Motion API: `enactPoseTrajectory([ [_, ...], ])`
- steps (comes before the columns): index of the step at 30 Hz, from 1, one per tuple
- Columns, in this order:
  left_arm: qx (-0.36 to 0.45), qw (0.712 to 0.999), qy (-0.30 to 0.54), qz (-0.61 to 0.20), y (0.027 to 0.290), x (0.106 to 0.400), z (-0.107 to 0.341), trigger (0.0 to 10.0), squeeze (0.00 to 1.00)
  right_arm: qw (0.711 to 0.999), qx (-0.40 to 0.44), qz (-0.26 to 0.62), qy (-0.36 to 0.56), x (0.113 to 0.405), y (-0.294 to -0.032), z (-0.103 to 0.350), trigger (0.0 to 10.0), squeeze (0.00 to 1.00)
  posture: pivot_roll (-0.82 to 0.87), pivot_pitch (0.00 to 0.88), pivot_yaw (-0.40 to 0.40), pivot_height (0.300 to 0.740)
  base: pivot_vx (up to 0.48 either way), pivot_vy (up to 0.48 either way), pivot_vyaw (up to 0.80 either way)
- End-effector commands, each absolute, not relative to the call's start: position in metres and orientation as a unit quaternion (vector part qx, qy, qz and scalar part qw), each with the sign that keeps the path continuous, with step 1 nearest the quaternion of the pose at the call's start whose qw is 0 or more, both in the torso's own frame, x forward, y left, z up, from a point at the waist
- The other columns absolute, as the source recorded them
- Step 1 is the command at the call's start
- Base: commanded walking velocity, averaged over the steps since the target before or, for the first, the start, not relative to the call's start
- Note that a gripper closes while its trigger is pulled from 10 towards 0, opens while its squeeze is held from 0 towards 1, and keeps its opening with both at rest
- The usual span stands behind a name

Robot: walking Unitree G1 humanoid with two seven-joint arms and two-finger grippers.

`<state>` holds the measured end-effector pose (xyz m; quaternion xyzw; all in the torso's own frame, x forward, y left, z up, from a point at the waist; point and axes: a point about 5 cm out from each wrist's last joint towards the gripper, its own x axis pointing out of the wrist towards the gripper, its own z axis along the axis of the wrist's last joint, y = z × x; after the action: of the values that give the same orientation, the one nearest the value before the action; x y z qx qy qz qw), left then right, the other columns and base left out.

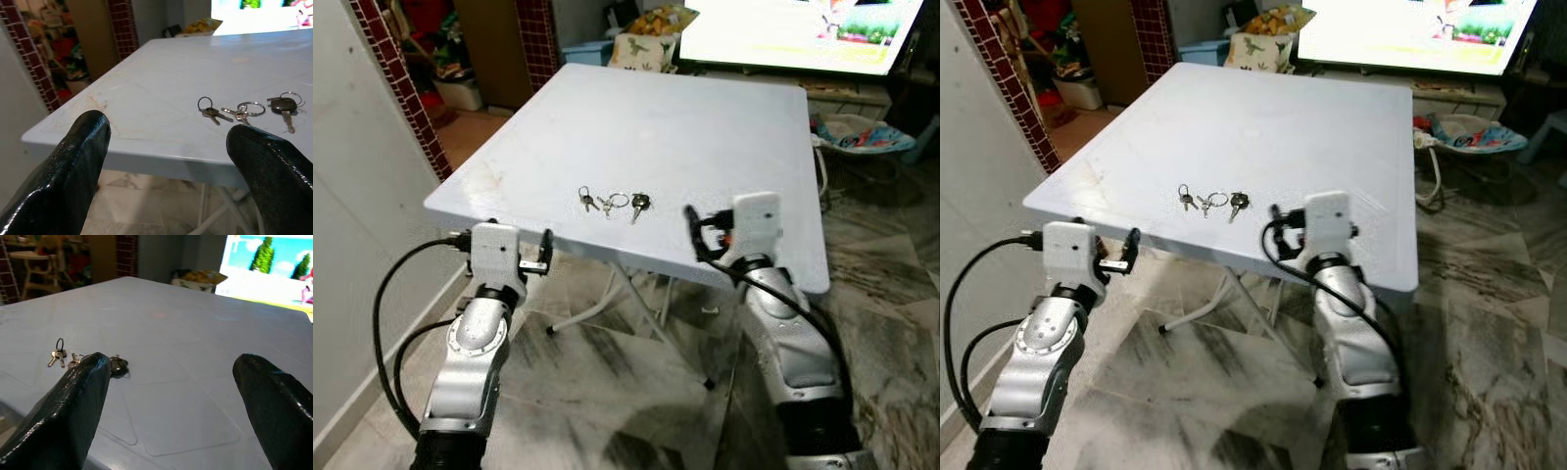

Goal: Hang keys on a hook

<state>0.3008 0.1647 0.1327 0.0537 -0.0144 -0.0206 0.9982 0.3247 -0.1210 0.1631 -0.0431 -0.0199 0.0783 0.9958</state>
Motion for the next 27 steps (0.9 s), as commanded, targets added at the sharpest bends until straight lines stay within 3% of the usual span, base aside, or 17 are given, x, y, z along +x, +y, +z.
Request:
enactPoseTrajectory([
  [1,0.051,0.998,-0.017,-0.028,0.16,0.301,0.134,10.0,0.0,0.997,-0.046,0.066,-0.019,0.325,-0.129,0.163,10.0,0.0,-0.01,0.0,0.043,0.74,0.0,-0.368,0.0],
  [6,0.05,0.998,-0.016,-0.025,0.159,0.302,0.133,10.0,0.0,0.996,-0.045,0.07,-0.02,0.325,-0.127,0.163,10.0,0.0,-0.01,0.0,0.039,0.74,0.0,-0.349,0.0],
  [11,0.045,0.999,-0.018,-0.011,0.161,0.303,0.134,10.0,0.0,0.995,-0.047,0.08,-0.024,0.326,-0.124,0.165,10.0,0.0,0.0,0.0,0.036,0.74,0.0,0.0,0.0],
  [22,0.051,0.998,-0.024,0.016,0.169,0.307,0.135,10.0,0.0,0.994,-0.045,0.094,-0.037,0.327,-0.121,0.168,10.0,0.0,0.0,0.0,0.032,0.74,0.0,0.0,0.72],
  [27,0.09,0.995,-0.031,0.036,0.172,0.308,0.136,10.0,0.0,0.994,-0.041,0.095,-0.037,0.328,-0.119,0.168,10.0,0.0,0.0,0.0,0.03,0.74,0.0,0.0,0.63],
])
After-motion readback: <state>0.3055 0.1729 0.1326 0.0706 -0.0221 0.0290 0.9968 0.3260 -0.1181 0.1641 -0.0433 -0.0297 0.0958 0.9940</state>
